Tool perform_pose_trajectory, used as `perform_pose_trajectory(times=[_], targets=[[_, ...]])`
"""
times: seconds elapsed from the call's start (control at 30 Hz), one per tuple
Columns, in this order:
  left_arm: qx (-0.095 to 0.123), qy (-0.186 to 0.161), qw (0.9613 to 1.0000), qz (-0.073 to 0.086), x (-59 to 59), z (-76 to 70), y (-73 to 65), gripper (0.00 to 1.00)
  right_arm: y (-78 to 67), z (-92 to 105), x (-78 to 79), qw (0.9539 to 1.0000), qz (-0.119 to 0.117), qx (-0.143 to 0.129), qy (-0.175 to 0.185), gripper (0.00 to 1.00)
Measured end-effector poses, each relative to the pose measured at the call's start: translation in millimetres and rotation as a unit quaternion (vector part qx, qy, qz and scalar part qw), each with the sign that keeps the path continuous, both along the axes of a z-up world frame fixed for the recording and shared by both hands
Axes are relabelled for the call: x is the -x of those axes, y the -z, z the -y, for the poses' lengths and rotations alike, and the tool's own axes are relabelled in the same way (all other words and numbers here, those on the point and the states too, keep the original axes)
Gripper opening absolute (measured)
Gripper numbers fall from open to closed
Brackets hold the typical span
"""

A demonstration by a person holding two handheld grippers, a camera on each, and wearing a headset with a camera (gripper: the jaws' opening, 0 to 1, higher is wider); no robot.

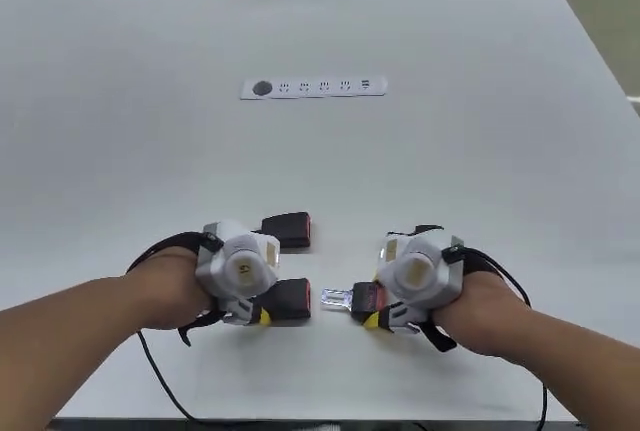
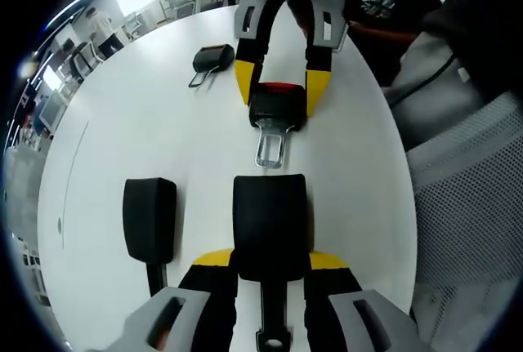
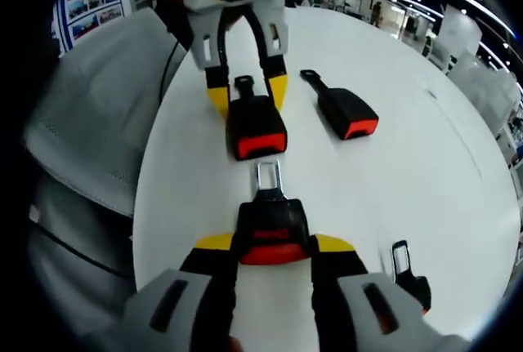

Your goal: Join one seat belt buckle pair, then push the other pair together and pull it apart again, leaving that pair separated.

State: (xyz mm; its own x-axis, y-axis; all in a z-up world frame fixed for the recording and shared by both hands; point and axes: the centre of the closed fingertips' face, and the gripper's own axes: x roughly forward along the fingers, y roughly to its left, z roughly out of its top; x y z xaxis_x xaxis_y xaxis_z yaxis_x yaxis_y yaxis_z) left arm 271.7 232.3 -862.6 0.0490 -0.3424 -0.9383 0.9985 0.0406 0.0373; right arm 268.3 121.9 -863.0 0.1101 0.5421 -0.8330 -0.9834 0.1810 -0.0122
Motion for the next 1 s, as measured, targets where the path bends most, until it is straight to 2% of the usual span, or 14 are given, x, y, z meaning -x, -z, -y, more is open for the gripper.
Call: perform_pose_trajectory(times=[0.1, 0.13, 0.2, 0.4, 0.67, 0.73, 0.87, 1.0], targets=[[-0.003, 0.003, 1.0000, -0.001, 1.0, 0.0, -0.1, 0.31, 0.4, -9.3, 2.4, 1.0000, 0.002, -0.001, -0.006, 0.35], [-0.003, 0.002, 1.0000, -0.003, 1.1, -0.3, -0.2, 0.31, 0.9, -6.9, -0.3, 0.9998, 0.014, 0.013, -0.011, 0.35], [-0.002, 0.005, 1.0000, -0.003, 0.6, -0.3, -0.2, 0.31, 1.0, -6.6, -1.2, 1.0000, 0.006, 0.007, 0.000, 0.35], [-0.005, 0.006, 0.9999, -0.007, 1.0, -0.3, 0.2, 0.31, 0.5, -6.8, -0.5, 0.9999, 0.014, 0.008, 0.001, 0.35], [-0.010, 0.008, 0.9999, -0.009, 3.5, 1.6, 0.6, 0.31, -0.1, -18.2, 0.7, 0.9995, 0.025, -0.005, -0.019, 0.34], [-0.010, 0.007, 0.9999, -0.009, 3.2, 1.4, 0.6, 0.31, 2.0, -18.5, 1.4, 0.9994, 0.024, 0.002, -0.024, 0.34], [-0.008, 0.010, 0.9998, -0.017, 3.8, 2.1, 1.2, 0.31, 1.4, -17.9, -1.0, 0.9993, 0.015, -0.011, -0.031, 0.34], [-0.009, 0.018, 0.9995, -0.023, 2.6, 3.0, 1.2, 0.31, 0.8, -21.8, -0.7, 0.9994, 0.014, -0.010, -0.029, 0.33]])
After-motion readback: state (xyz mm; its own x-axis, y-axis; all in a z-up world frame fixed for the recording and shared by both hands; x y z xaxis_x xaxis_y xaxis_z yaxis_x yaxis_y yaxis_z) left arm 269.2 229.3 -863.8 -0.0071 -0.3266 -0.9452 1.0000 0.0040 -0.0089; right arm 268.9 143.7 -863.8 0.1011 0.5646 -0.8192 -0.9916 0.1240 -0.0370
